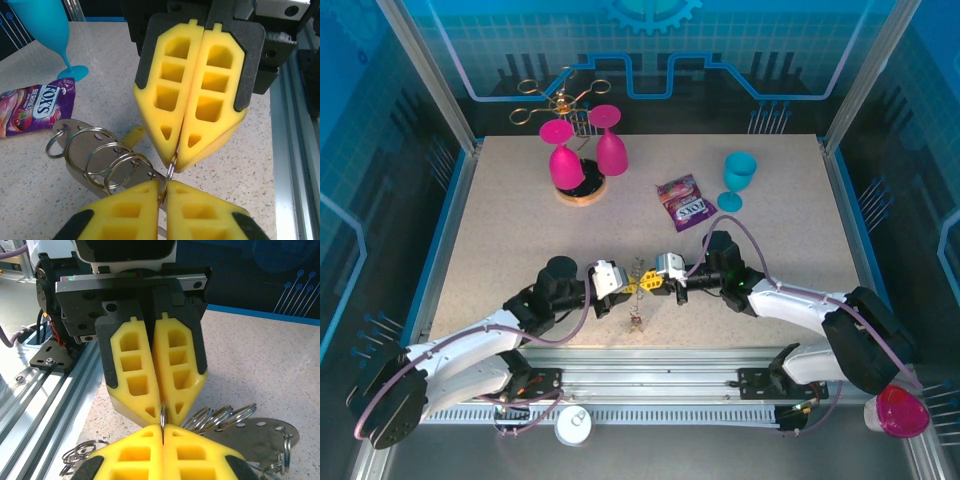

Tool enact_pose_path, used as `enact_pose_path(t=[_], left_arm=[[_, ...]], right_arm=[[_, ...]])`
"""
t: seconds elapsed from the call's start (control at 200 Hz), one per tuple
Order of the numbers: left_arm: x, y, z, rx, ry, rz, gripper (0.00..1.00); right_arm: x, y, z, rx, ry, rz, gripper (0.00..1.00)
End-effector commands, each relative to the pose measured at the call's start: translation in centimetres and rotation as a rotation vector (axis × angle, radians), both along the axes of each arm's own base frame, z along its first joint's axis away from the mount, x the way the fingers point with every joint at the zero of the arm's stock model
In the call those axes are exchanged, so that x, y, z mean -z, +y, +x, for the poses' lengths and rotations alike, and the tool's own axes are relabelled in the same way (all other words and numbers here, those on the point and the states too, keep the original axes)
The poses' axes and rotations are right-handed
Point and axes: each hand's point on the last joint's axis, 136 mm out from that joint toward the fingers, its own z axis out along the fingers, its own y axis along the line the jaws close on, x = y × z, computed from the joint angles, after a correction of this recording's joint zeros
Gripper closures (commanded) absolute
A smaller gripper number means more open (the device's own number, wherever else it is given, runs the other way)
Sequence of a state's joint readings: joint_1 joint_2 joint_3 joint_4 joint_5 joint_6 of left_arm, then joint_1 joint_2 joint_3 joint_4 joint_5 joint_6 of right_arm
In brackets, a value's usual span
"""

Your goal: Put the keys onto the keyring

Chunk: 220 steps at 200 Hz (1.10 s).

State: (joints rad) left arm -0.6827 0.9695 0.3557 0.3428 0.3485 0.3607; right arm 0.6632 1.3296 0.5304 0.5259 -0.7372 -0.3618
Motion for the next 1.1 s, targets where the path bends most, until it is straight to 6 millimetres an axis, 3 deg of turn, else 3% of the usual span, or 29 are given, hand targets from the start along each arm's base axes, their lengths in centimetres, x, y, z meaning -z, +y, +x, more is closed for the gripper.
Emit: enact_pose_path(t=[0.0, 0.105, 0.18, 0.25, 0.445, 0.595, 0.861, 1.096], left_arm=[[-0.5, -0.2, -0.1, 0.018, -0.012, -0.031, 0.97], [-0.8, 0.1, 0.2, 0.002, -0.042, -0.011, 1.0], [-1.3, 0.4, 0.4, -0.006, -0.077, 0.025, 1.0], [-1.1, 0.7, 0.4, 0.001, -0.085, 0.094, 1.0], [-0.9, 1.0, 0.4, 0.068, -0.101, 0.283, 1.0], [-0.8, 0.9, 0.6, 0.112, -0.101, 0.364, 1.0], [-1.3, 0.1, 0.9, 0.162, -0.109, 0.39, 1.0], [-1.9, -0.4, 0.9, 0.183, -0.11, 0.368, 1.0]], right_arm=[[-1.3, 0.0, 0.0, -0.016, -0.03, 0.045, 1.0], [-1.0, -0.4, 0.9, 0.053, -0.053, 0.019, 1.0], [-0.4, -0.9, 1.5, 0.098, -0.08, -0.041, 0.78], [0.1, -1.2, 1.5, 0.113, -0.124, -0.112, 0.72], [0.4, -1.1, 0.6, 0.082, -0.203, -0.234, 0.74], [-0.2, -0.8, 0.3, 0.077, -0.219, -0.222, 0.75], [-1.2, 0.0, 0.4, 0.078, -0.214, -0.167, 0.73], [-0.6, 0.8, 0.5, 0.069, -0.2, -0.153, 0.74]])
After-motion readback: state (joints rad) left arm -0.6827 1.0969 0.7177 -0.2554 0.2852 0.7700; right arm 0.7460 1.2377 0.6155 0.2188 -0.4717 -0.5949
